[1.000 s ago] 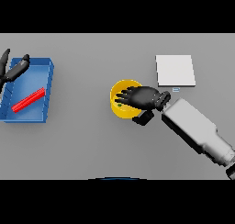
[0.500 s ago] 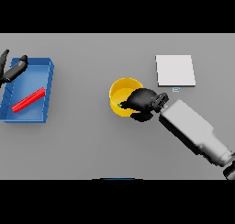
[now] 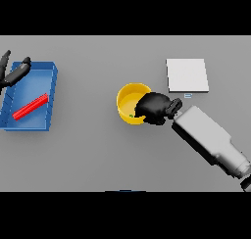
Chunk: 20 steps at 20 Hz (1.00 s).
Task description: Pick up the red beaker and tilt it to pour out 1 green nut into yellow bowl. Pick up the yellow bowl and place it on the metallic measuring scale.
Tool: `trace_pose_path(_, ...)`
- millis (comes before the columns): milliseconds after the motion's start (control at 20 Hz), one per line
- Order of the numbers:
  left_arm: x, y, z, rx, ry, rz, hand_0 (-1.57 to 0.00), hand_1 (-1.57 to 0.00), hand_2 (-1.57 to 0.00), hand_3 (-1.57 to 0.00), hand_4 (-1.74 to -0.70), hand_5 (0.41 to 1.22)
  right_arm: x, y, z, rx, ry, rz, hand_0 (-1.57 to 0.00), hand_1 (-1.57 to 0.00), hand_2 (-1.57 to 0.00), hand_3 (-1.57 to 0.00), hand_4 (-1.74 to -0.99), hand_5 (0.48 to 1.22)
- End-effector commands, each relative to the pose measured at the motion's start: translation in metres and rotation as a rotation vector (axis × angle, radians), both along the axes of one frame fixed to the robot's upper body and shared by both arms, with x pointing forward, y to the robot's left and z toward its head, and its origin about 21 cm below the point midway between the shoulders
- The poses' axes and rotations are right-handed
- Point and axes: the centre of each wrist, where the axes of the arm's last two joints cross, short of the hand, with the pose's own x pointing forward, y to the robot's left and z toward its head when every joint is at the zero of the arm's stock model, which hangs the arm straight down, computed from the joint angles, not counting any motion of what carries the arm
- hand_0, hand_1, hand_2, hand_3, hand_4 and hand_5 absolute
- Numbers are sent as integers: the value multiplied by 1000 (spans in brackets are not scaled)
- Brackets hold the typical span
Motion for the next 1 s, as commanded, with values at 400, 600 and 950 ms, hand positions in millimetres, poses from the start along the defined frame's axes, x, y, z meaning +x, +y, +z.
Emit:
trace_pose_path(400, -2, 4, -2, 6, 18, 9, 1, 1, 1, 1, -723, 692, 1, -19, 43, 60, -29, -67, -1562, -1561, -1429, -1228, -1737, 1218)
trace_pose_path(600, -3, 1, -1, 7, 14, -5, 1, 1, 1, 1, -714, 686, 4, -31, 63, 72, -103, -132, -1567, -1567, -1478, -1170, -1740, 1220)
trace_pose_path(950, -5, 1, 4, 0, 3, 5, 1, 1, 1, 1, -727, 710, 19, -53, 79, 76, -182, -207, -1567, -1570, -1527, -1151, -1741, 1221)
